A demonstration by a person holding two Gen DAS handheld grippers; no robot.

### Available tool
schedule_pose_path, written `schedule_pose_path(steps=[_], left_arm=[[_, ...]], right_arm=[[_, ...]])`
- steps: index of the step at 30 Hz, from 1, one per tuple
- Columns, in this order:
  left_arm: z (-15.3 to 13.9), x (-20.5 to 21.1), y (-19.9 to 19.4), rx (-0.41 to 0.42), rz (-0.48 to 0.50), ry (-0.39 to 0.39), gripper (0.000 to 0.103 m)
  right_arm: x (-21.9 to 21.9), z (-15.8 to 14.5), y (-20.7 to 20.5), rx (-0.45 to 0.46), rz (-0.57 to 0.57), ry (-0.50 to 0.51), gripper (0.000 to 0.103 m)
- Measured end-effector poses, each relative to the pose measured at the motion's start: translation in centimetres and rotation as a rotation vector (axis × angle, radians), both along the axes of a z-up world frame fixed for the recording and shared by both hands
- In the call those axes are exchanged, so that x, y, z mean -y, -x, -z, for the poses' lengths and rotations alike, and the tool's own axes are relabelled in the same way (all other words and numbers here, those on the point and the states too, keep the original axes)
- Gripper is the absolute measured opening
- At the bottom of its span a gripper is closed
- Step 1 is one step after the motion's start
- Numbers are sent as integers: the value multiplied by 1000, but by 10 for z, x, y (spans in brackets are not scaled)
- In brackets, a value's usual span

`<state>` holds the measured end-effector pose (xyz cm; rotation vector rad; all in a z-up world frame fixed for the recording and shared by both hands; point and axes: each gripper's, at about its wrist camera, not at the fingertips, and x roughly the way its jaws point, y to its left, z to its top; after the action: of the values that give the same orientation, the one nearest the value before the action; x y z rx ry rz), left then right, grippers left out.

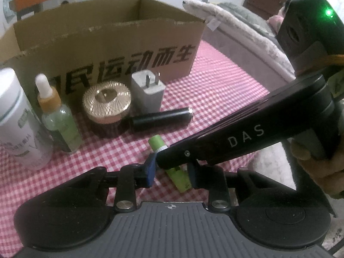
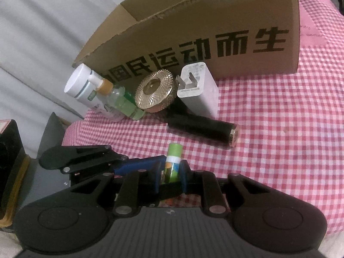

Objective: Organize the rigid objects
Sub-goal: 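Carry the glue stick with the right gripper into the box and release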

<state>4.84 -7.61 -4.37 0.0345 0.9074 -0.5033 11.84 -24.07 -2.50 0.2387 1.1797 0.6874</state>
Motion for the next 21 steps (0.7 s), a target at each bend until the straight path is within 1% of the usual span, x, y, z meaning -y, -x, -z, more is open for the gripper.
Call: schedule_pose_path(steps=[2, 5, 8, 12, 18, 21], left_arm=[[-6, -1, 2, 20, -3, 0, 29], [-23, -4, 6, 70, -10, -10, 29], [-48, -8, 9, 146, -25, -21, 29], [-78, -14, 5, 229, -50, -49, 29], [-119, -21, -20, 329, -84, -99, 29], [-132, -24, -43, 347, -100, -131, 29]], right_arm=[[0, -6, 2, 17, 8, -10, 20], [2, -16, 7, 47, 17, -25, 20], [-1, -38, 10, 102, 15, -41, 20], [-11, -72, 9, 210, 0, -74, 20], [-24, -119, -12, 340, -37, -113, 19], [-34, -138, -31, 387, -64, -124, 19]])
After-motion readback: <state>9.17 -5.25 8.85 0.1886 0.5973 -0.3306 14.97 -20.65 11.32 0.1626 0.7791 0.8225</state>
